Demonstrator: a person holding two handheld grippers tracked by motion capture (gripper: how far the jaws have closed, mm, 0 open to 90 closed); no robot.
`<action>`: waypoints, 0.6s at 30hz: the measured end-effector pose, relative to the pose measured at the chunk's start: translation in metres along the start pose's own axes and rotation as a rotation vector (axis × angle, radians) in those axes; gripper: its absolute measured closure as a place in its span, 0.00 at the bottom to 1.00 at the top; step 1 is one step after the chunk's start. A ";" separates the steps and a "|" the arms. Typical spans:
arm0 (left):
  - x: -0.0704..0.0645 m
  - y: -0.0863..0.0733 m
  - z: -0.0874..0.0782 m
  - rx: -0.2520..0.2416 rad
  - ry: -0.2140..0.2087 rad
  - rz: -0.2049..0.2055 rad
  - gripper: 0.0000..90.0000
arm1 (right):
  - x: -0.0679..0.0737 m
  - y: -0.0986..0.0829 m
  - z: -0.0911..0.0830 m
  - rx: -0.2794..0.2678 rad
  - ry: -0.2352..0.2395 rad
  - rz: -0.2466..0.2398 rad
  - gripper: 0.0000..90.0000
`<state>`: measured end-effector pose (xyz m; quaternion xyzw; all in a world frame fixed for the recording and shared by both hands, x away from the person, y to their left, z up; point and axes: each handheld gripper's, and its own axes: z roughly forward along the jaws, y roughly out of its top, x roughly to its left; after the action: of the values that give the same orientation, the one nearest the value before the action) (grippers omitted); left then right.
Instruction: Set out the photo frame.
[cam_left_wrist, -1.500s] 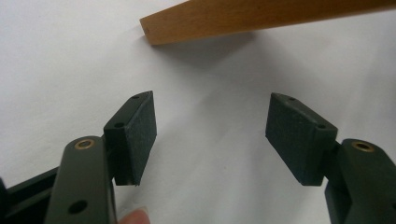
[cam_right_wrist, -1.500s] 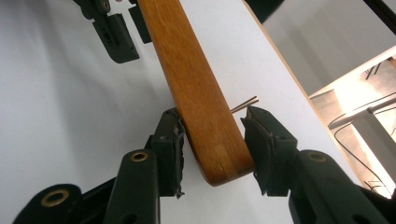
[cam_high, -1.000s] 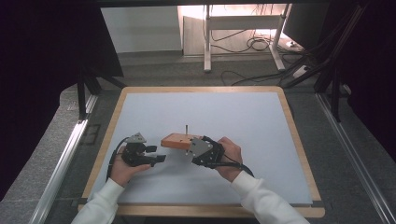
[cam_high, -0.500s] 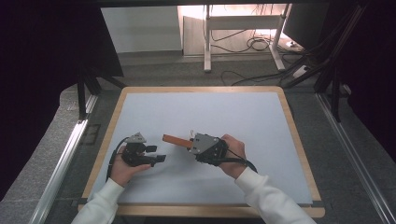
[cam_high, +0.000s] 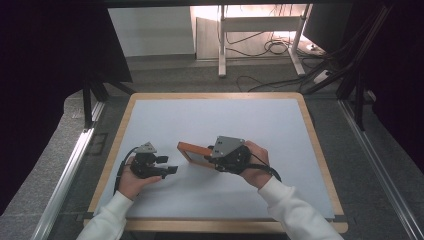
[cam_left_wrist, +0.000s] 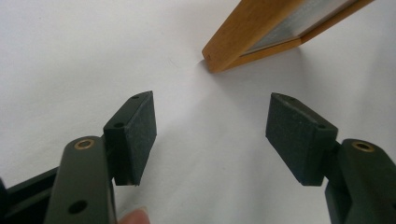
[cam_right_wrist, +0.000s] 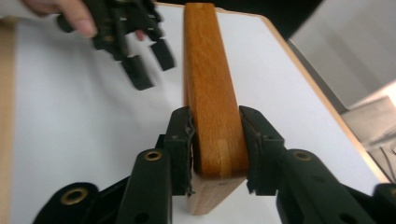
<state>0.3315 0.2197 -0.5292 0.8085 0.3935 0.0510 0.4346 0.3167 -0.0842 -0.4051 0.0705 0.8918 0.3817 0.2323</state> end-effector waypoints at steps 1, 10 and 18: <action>0.000 0.000 0.000 -0.004 0.000 -0.004 0.37 | -0.002 0.000 0.000 0.008 -0.015 0.005 0.71; 0.000 0.000 0.001 0.004 -0.002 -0.002 0.37 | -0.025 -0.007 0.002 0.031 -0.088 0.085 0.68; -0.001 0.000 0.002 0.012 -0.004 0.005 0.36 | -0.037 -0.015 0.009 0.041 -0.123 0.131 0.63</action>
<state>0.3319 0.2178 -0.5306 0.8122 0.3910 0.0481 0.4303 0.3543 -0.1006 -0.4081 0.1565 0.8771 0.3725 0.2596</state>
